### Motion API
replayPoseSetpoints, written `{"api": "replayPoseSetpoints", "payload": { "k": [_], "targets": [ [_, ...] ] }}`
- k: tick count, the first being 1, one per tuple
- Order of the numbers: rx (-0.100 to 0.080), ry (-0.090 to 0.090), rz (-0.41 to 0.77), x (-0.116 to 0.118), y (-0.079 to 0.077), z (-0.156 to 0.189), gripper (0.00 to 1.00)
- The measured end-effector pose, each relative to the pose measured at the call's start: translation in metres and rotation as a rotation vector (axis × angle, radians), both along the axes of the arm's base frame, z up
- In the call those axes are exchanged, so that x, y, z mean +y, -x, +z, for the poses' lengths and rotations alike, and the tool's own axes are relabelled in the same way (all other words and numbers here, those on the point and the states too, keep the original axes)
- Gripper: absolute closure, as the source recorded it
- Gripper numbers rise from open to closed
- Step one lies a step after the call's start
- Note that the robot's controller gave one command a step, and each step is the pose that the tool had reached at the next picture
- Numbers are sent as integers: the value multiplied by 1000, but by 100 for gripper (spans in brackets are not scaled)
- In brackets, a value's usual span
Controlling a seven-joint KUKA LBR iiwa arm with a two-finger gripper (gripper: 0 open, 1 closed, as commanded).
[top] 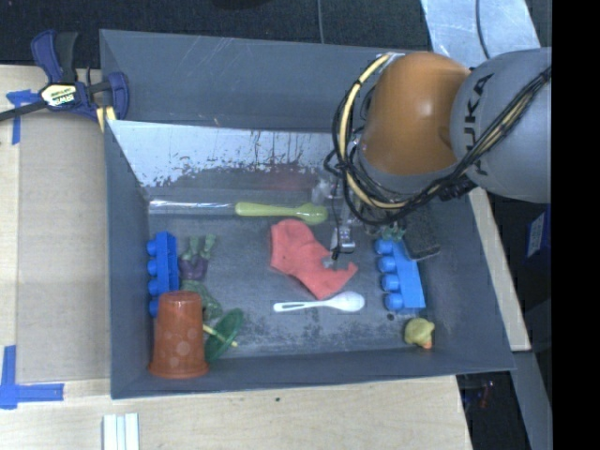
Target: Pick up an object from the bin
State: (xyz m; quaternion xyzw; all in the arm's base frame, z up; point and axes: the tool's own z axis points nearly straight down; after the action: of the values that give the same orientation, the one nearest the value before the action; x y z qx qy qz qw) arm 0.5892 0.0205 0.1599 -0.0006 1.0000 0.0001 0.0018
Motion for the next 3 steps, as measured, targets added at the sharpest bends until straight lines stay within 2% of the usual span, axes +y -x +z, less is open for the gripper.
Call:
{"api": "replayPoseSetpoints", "payload": {
  "k": [1,2,3],
  "targets": [
    [-4,-2,-362,-6,17,-58,0],
    [1,-1,-485,-6,23,-91,0],
    [5,-1,-666,21,44,-62,0]
  ]
}}
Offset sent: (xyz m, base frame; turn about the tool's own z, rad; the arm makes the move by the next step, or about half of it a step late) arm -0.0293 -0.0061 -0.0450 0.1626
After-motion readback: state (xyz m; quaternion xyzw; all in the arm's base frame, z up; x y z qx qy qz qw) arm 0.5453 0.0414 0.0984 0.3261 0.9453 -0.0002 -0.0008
